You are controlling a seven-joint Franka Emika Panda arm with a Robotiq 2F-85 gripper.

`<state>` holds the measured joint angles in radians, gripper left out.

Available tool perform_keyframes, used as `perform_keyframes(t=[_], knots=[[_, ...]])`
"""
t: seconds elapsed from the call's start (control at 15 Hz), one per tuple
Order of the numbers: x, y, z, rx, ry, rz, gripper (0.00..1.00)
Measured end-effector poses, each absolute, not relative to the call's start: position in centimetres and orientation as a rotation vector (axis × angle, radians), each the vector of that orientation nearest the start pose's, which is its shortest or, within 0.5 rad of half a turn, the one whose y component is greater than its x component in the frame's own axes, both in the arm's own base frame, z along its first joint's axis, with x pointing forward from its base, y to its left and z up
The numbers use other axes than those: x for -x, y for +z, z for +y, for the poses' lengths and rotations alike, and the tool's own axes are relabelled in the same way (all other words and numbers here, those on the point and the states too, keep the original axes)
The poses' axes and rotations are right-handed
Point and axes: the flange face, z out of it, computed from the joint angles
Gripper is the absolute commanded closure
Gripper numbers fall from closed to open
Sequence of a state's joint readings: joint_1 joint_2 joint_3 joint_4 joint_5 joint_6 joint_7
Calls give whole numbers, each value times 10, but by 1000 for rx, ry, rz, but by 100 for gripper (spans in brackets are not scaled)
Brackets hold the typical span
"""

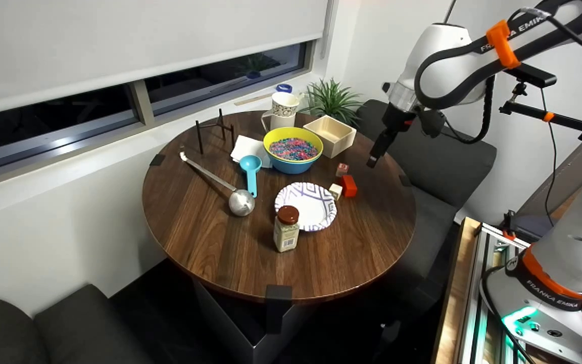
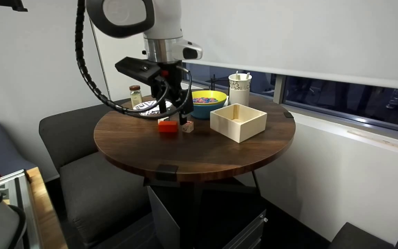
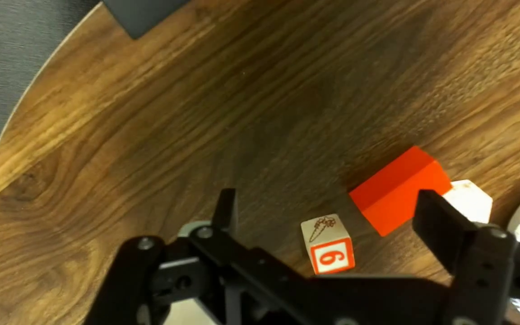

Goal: Put the square block on the right in the box

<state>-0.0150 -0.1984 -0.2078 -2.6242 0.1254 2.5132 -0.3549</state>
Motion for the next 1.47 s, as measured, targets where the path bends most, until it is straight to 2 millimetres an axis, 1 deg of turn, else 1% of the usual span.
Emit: perform_keyframes(t=[0.13,0.27,0.47,0.73,0.8,0.87,1.0,1.2,1.33,1.4,1.47], knots=[[-430,308,-84,3064,-155,-49,0],[-440,299,-77,3078,-141,-54,0],[-459,293,-70,3101,-124,-72,0],[-482,293,-65,3128,-133,-89,1],[-486,293,-65,3131,-135,-89,10],[-490,292,-65,3132,-137,-89,11],[-497,289,-64,3134,-133,-92,40],[-504,278,-63,3135,-106,-92,63],[-506,270,-61,3142,-85,-90,77],[-507,268,-61,3150,-77,-89,86],[-508,267,-60,3157,-75,-87,91]])
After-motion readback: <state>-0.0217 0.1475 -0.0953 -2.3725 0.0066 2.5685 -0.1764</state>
